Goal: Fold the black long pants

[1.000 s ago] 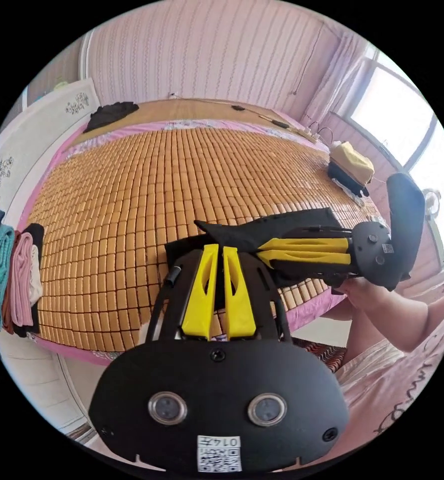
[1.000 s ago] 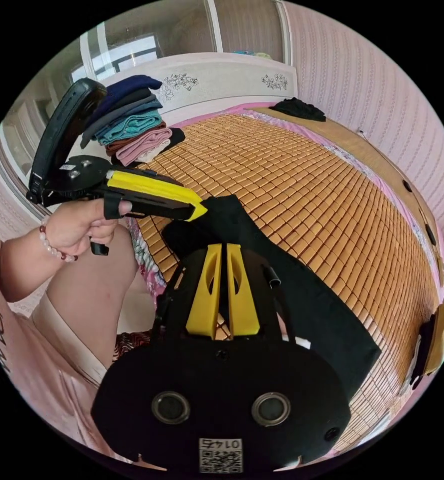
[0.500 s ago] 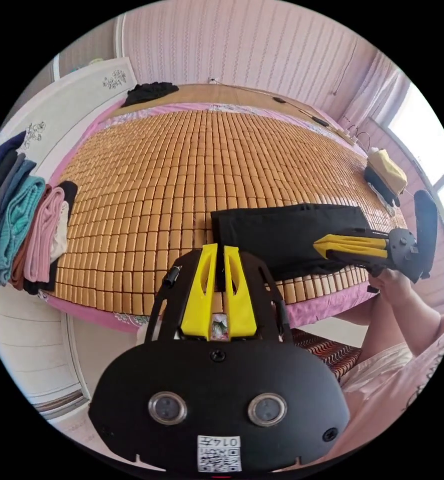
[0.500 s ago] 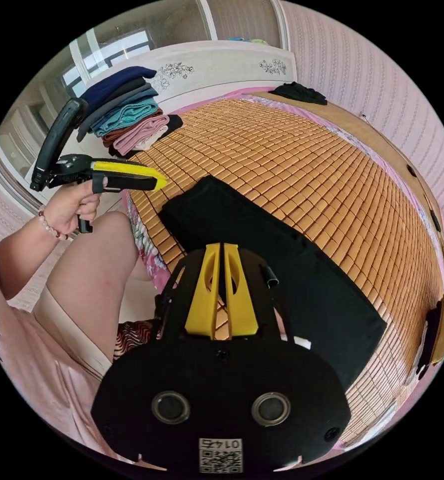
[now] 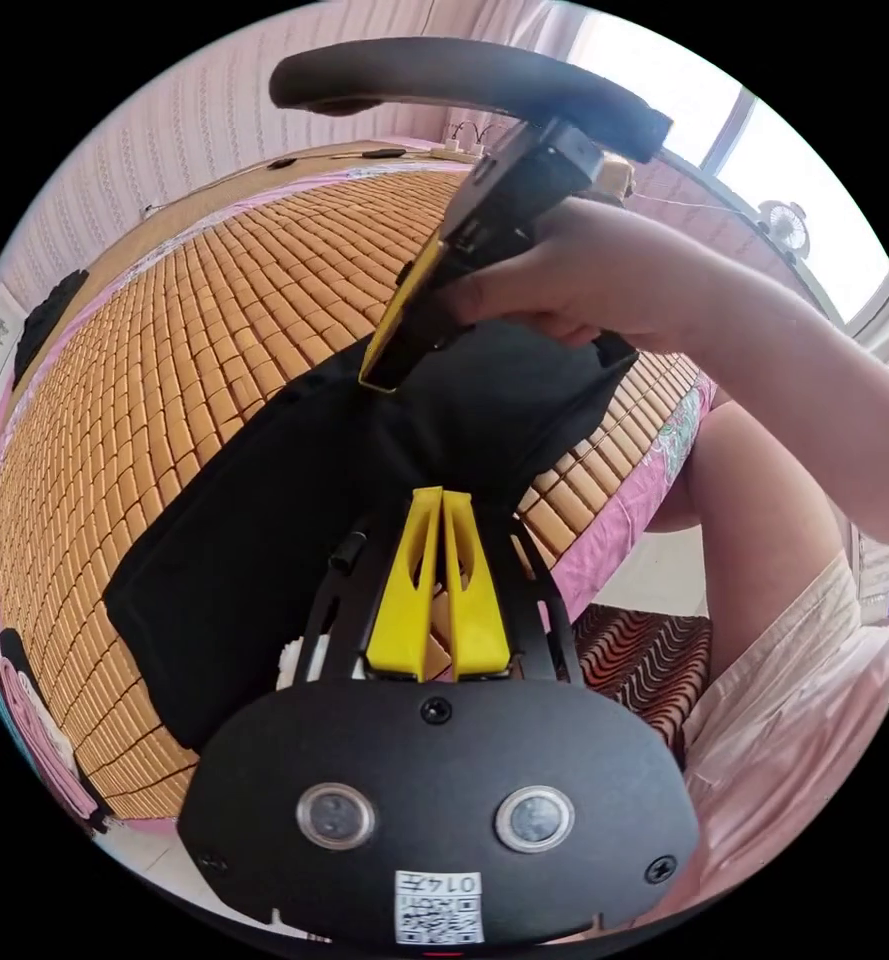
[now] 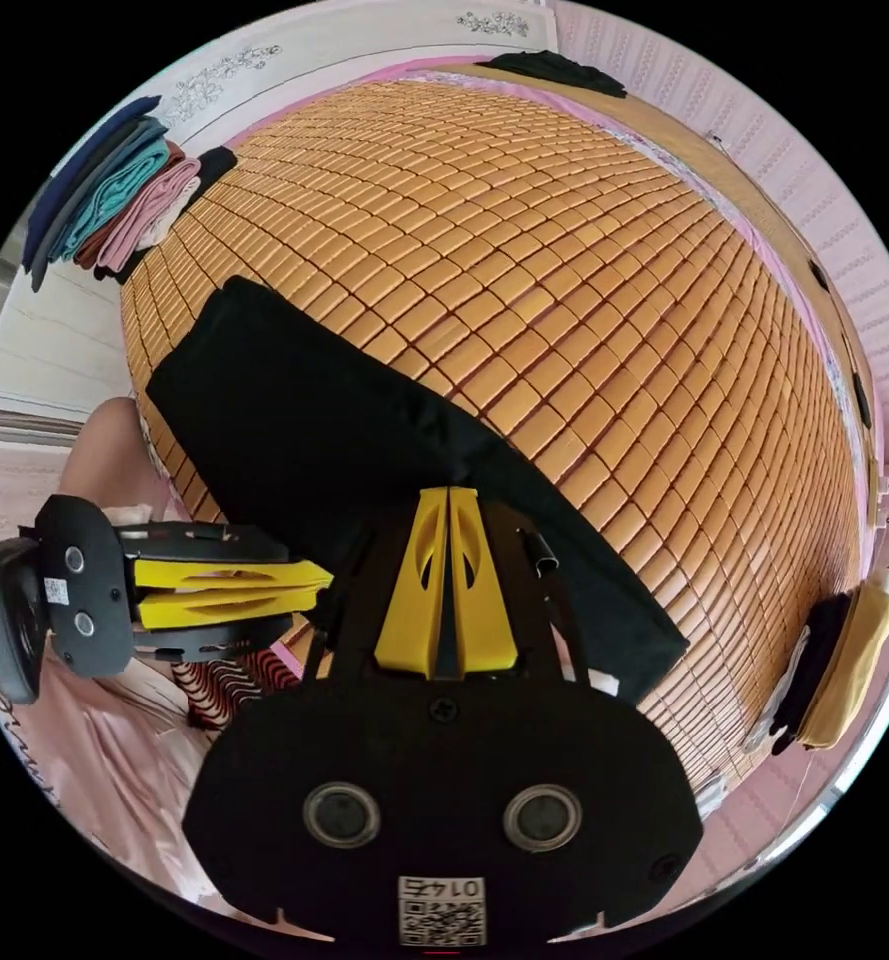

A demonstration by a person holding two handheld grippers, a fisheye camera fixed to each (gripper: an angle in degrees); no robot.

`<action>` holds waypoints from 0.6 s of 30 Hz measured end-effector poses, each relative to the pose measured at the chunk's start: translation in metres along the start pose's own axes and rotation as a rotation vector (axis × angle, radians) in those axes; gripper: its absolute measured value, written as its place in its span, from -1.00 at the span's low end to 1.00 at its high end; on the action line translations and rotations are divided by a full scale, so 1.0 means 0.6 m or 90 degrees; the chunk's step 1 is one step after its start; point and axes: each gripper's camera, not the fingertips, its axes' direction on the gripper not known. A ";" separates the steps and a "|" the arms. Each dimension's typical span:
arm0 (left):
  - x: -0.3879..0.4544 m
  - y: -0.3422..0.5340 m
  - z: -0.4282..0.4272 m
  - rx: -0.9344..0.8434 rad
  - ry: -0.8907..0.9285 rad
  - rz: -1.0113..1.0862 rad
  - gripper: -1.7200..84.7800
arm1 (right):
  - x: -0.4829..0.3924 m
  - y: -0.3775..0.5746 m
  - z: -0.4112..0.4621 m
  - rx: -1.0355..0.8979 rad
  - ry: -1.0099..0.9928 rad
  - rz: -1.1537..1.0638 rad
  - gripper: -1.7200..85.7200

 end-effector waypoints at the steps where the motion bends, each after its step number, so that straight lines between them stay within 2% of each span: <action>1: 0.001 -0.008 -0.005 0.002 0.003 -0.002 -0.98 | 0.003 -0.002 -0.005 0.014 0.002 0.002 -0.97; 3: 0.002 -0.016 -0.007 0.017 0.015 -0.007 -0.98 | 0.017 -0.015 0.016 0.005 0.012 0.010 -0.97; 4: 0.006 -0.022 0.010 -0.013 0.023 0.002 -0.98 | 0.019 -0.017 0.032 -0.010 0.012 0.009 -0.97; 5: 0.009 -0.024 0.023 -0.044 0.030 0.012 -0.98 | 0.026 -0.013 0.035 0.015 0.005 0.013 -0.97; 6: 0.013 -0.028 0.021 -0.013 0.023 0.016 -0.98 | 0.035 -0.008 0.039 0.009 -0.013 0.018 -0.97; 8: 0.018 -0.040 0.022 -0.031 0.021 0.027 -0.98 | 0.053 0.019 0.029 0.054 -0.042 0.042 -0.97; 12: 0.018 -0.082 -0.009 -0.001 0.059 0.050 -0.98 | 0.119 0.195 -0.031 0.243 -0.003 0.224 -0.94; 15: 0.001 -0.148 -0.013 0.034 0.108 0.055 -0.97 | 0.158 0.338 -0.016 0.250 0.050 0.364 -0.86; 18: -0.008 -0.244 0.014 0.039 0.139 0.074 -0.93 | 0.187 0.433 0.038 0.208 0.010 0.454 -0.79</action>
